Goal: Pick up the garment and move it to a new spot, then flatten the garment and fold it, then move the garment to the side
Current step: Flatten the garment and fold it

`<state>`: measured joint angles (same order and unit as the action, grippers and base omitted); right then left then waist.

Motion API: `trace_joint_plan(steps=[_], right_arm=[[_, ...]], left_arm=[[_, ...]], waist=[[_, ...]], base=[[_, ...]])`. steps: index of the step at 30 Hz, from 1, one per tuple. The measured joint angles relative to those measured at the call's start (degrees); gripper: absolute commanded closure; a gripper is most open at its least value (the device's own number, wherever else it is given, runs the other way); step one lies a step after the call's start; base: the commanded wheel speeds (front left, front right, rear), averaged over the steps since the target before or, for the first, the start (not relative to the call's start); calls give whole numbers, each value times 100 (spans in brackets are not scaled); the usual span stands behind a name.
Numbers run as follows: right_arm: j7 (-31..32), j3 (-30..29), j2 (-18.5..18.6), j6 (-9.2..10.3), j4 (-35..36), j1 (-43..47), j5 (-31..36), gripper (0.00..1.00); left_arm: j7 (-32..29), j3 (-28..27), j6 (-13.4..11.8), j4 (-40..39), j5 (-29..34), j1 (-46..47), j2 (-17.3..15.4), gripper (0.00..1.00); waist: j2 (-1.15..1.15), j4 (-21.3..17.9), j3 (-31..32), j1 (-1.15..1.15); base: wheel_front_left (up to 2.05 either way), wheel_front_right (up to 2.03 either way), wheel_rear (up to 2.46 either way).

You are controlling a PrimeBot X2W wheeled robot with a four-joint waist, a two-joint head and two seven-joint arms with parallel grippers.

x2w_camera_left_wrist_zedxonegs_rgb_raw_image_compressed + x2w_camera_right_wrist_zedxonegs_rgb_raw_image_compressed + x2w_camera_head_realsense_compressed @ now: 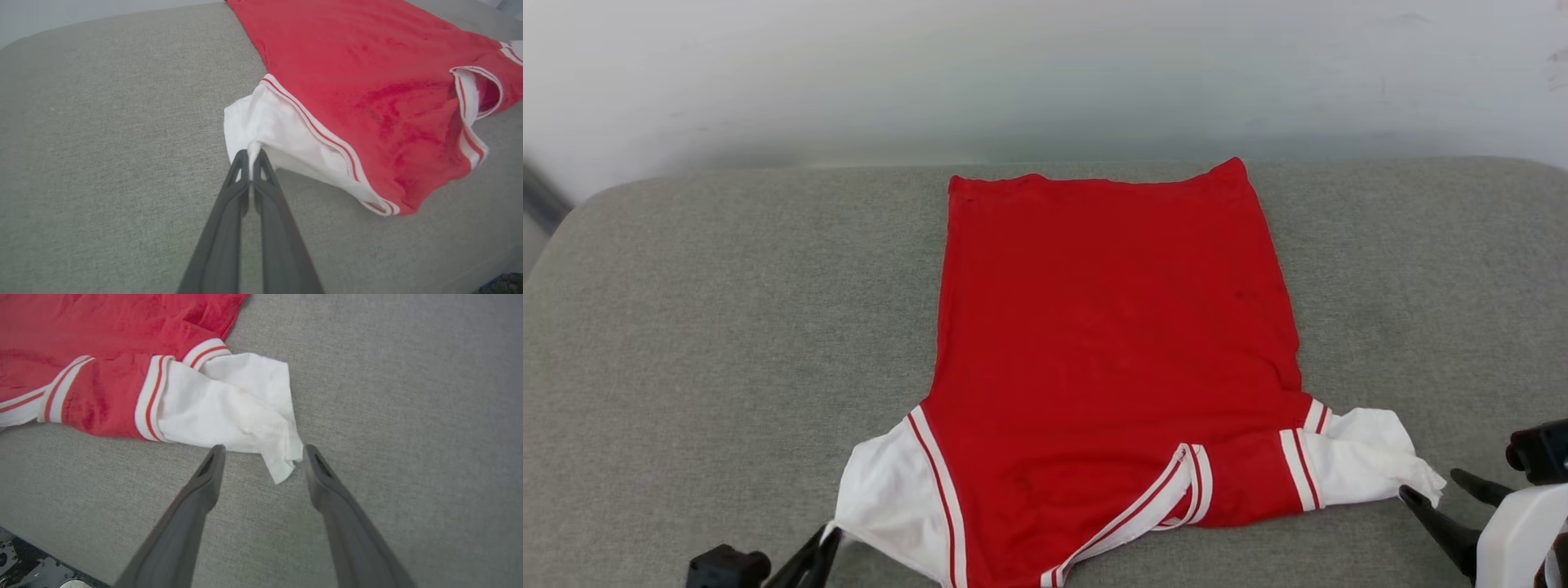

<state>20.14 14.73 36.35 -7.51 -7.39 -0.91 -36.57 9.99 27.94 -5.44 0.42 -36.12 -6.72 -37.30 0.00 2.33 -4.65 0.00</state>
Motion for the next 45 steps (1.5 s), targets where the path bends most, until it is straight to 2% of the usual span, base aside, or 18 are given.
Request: trace_joint_plan(steps=[2, 6, 12, 19, 24, 31, 33, 37, 40, 44, 45], right_arm=[[200, -113, 27, 0, 140, -30, -73, 0], [643, -425, 35, 0, 531, -310, -113, 0], [1762, -1082, -339, 1, 731, -1143, -185, 0], [3126, -1631, -613, 1, 276, -2798, 409, 0], [3894, -1912, -703, 1, -176, -3938, 1066, 0], [4510, -1957, -543, 1, -744, -5065, 1896, 0], [4795, -2136, -504, 1, -1181, -5644, 2427, 0], [4904, -2248, -521, 1, -1343, -5742, 2610, 0], [4953, -2134, -377, 1, -1337, -5727, 2782, 0], [4996, -2252, -344, 1, -1291, -5663, 2772, 0], [5012, -2284, -343, 1, -1289, -5658, 2772, 51]], left_arm=[[-138, 112, 75, -135, -1, -12, -47, 100], [-270, 133, 27, -544, 24, -17, -151, 100], [-566, 252, 21, -1377, 127, 40, -252, 100], [-846, 358, 124, -2107, 324, 454, -348, 100], [-927, 526, 247, -2331, 443, 800, -188, 100], [-924, 781, 500, -2384, 579, 1226, 57, 100], [-829, 898, 628, -2297, 615, 1439, 235, 100], [-753, 936, 680, -2220, 612, 1533, 358, 100], [-672, 939, 695, -2124, 602, 1562, 408, 100], [-590, 960, 742, -2014, 604, 1641, 461, 100], [-578, 972, 746, -1991, 605, 1644, 470, 100]], waist=[[0, 47, -28, 0], [0, 152, -130, 0], [0, 455, -424, 1], [0, 957, -1082, 1], [0, 1375, -1612, 1], [0, 1995, -2253, 2], [0, 2411, -2695, 2], [0, 2611, -2918, 2], [0, 2722, -3035, 1], [0, 2808, -3126, 1], [0, 2817, -3135, 1]], base=[[0, 0, 0], [0, 0, 0], [0, 0, 0], [0, 0, 0], [0, 0, 0], [0, 0, 0], [0, 0, 0], [0, 0, 0], [0, 0, 0], [0, 0, 0], [0, 0, 0]])
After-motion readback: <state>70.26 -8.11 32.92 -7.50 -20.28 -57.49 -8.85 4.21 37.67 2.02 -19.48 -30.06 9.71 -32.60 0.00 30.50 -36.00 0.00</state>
